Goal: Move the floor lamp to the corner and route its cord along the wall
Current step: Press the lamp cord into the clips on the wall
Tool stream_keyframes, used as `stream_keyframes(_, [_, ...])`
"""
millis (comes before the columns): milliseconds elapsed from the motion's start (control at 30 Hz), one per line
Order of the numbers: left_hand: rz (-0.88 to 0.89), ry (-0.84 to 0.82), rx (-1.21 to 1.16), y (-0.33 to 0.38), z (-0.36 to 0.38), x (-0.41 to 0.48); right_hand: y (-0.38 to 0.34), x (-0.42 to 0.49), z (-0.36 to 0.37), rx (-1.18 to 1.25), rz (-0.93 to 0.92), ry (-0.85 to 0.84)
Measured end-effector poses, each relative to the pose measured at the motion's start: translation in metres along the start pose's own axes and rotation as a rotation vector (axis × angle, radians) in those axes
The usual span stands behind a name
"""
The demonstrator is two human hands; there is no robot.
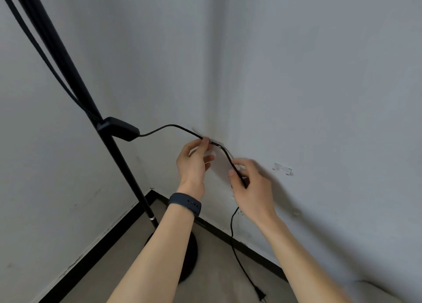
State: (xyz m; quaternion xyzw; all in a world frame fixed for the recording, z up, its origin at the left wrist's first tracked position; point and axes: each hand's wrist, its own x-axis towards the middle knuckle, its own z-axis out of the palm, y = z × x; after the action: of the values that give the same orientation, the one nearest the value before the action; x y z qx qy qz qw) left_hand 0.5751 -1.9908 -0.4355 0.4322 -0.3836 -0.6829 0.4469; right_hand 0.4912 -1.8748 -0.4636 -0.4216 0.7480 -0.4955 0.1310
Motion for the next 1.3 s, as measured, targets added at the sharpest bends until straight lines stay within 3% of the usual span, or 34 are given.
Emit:
stream_keyframes(200, [-0.058,0.012,-0.052,-0.004,0.001,-0.004,0.047,-0.039,-0.016,-0.029,0.166,-0.220])
stream_keyframes(367, [0.044,-0.019,0.182,-0.029,0.016,-0.037,0.055,-0.042,-0.037,-0.025,0.191,-0.094])
stream_keyframes(567, [0.131,-0.276,0.506,-0.055,0.029,-0.065,0.044,-0.038,-0.059,-0.170,0.101,-0.005])
stream_keyframes(767, [0.079,-0.333,0.470,-0.055,0.045,-0.073,0.025,-0.037,-0.083,-0.342,0.029,0.095])
stream_keyframes(900, [0.019,-0.214,0.250,-0.049,0.051,-0.073,0.006,-0.039,-0.099,-0.370,-0.005,0.117])
stream_keyframes(1067, [-0.033,-0.190,0.140,-0.050,0.060,-0.078,-0.006,-0.035,-0.116,-0.413,-0.087,0.246])
stream_keyframes(1300, [-0.064,-0.163,0.152,-0.048,0.061,-0.079,-0.015,-0.028,-0.120,-0.413,-0.027,0.261])
